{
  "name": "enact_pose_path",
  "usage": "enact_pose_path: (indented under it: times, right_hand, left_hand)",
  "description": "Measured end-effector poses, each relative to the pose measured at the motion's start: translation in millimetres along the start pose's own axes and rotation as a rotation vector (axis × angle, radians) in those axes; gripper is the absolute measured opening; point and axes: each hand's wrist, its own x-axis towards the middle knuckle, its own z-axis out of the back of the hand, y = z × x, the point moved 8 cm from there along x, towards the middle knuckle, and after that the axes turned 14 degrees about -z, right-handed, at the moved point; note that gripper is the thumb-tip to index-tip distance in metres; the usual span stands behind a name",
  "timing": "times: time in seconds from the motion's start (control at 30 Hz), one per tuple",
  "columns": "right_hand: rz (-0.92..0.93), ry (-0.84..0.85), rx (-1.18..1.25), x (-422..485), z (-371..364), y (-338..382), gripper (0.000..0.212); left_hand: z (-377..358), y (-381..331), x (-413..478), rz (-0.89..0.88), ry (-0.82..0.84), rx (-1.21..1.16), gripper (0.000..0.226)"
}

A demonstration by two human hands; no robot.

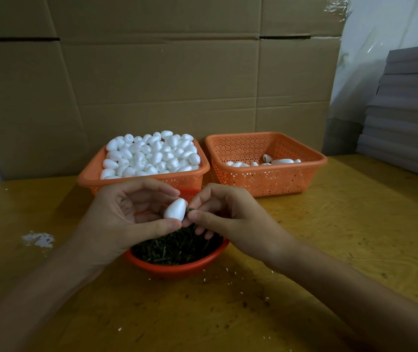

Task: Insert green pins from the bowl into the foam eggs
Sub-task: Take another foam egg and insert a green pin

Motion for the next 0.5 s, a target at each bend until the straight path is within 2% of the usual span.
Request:
enact_pose_path:
  times: [0.37,0.5]
  right_hand:
    - [0.029,-0.028,-0.009,1.2,3.7,0.3,0.008]
    - [0.008,-0.014,-0.005,1.6,3.1,-1.9,0.015]
  left_hand:
    - [0.5,-1.4,0.3,-0.004,-0.018,0.017,0.042]
    - [1.2,-0.1,-0.3,-0.007,-0.031,0.021,0.031]
